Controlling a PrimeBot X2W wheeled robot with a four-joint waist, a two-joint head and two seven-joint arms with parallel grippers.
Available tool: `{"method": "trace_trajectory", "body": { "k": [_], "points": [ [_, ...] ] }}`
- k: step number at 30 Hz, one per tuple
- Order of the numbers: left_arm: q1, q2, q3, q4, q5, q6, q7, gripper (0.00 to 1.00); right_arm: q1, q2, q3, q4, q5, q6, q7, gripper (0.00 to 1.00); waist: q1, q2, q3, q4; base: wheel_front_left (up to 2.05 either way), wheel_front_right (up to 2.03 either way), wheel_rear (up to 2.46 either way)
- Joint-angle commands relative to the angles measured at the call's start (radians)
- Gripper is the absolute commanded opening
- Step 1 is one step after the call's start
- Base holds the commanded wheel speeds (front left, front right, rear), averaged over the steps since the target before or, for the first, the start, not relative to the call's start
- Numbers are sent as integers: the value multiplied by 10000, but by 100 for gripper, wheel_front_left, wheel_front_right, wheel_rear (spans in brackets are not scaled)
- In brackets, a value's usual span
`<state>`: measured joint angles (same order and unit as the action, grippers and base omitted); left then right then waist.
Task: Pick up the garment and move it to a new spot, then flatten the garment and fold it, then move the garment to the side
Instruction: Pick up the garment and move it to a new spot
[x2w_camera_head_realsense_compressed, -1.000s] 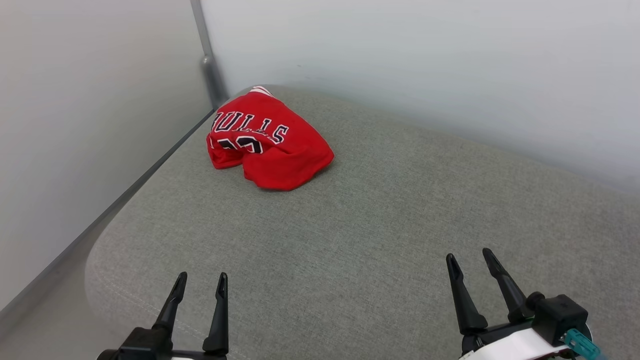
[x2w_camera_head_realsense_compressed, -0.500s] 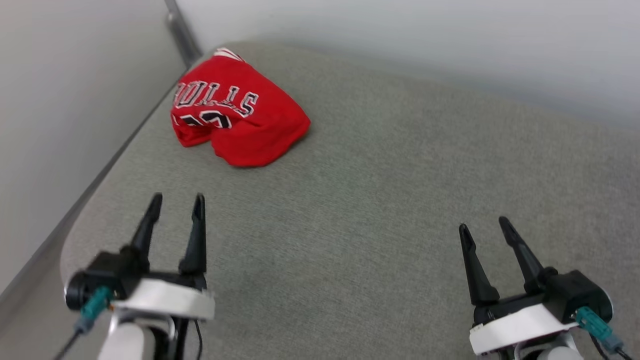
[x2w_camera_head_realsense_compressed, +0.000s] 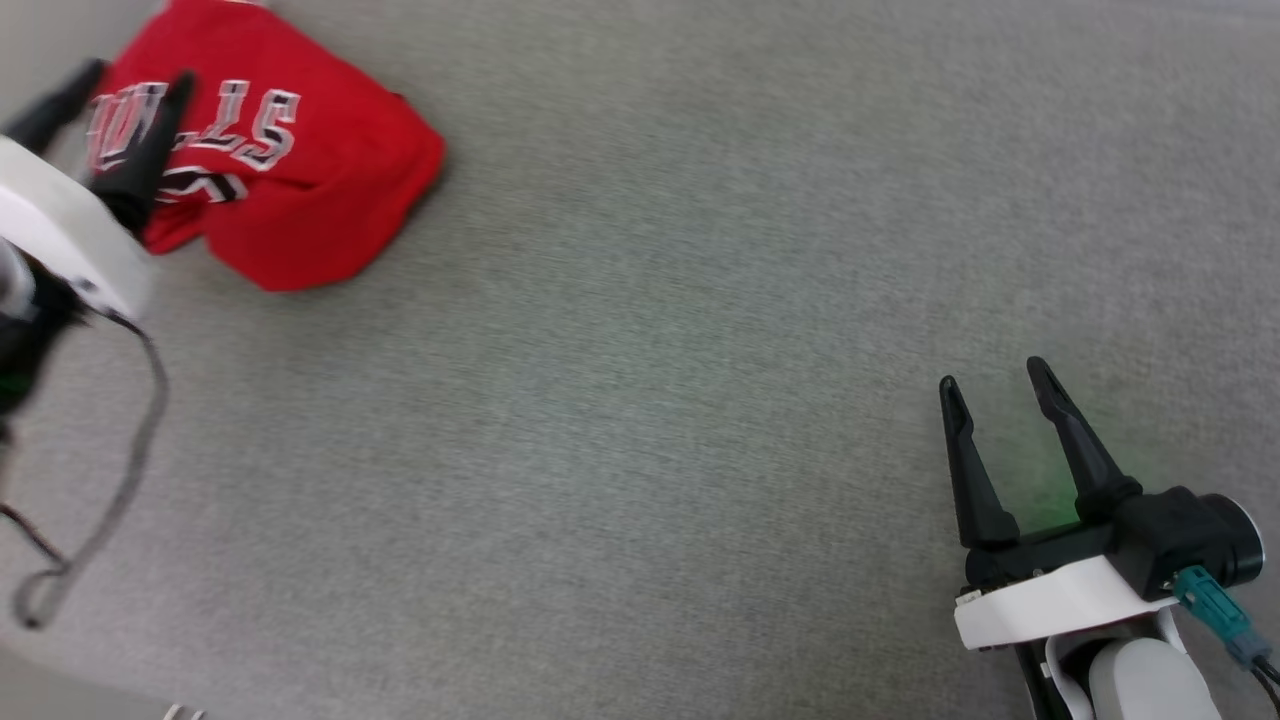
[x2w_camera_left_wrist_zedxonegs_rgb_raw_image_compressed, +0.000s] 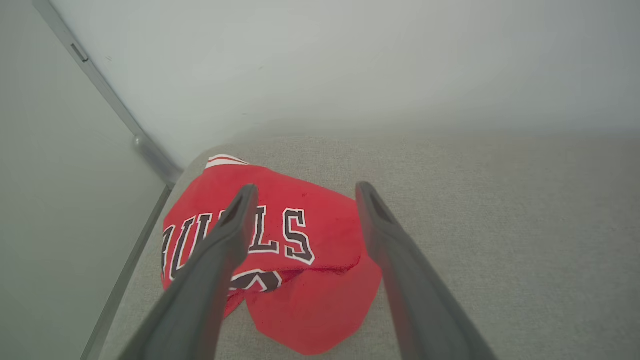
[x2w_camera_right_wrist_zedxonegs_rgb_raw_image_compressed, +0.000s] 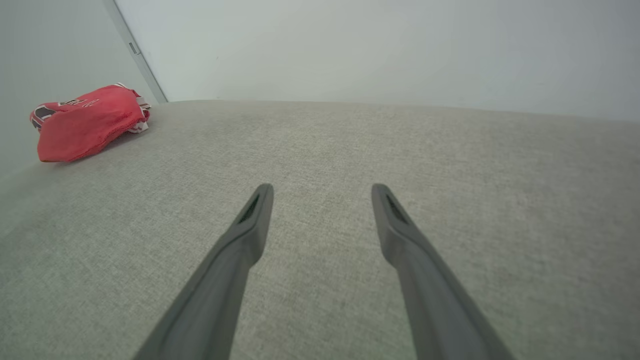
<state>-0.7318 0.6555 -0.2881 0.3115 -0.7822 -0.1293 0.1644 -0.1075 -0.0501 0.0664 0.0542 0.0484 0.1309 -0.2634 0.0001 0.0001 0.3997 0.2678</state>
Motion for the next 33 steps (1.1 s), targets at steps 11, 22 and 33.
{"method": "trace_trajectory", "body": {
  "k": [11,22,33],
  "points": [
    [-2232,2267,-1362,793,-2739,-10,5545,100,-262,-9,-62,-352,-24,-8,-12,100,-1,-1,1978,-2089,0,0,0],
    [-2183,2152,-2157,2437,-2530,152,6791,100,-224,-52,56,-363,173,-12,53,100,-1,-1,2560,-2627,0,0,0],
    [-2611,1724,-2169,2868,-2609,-16,5264,0,-176,-45,39,-114,95,-11,39,100,-1,-1,1635,-2269,0,0,0]
  ]
}}
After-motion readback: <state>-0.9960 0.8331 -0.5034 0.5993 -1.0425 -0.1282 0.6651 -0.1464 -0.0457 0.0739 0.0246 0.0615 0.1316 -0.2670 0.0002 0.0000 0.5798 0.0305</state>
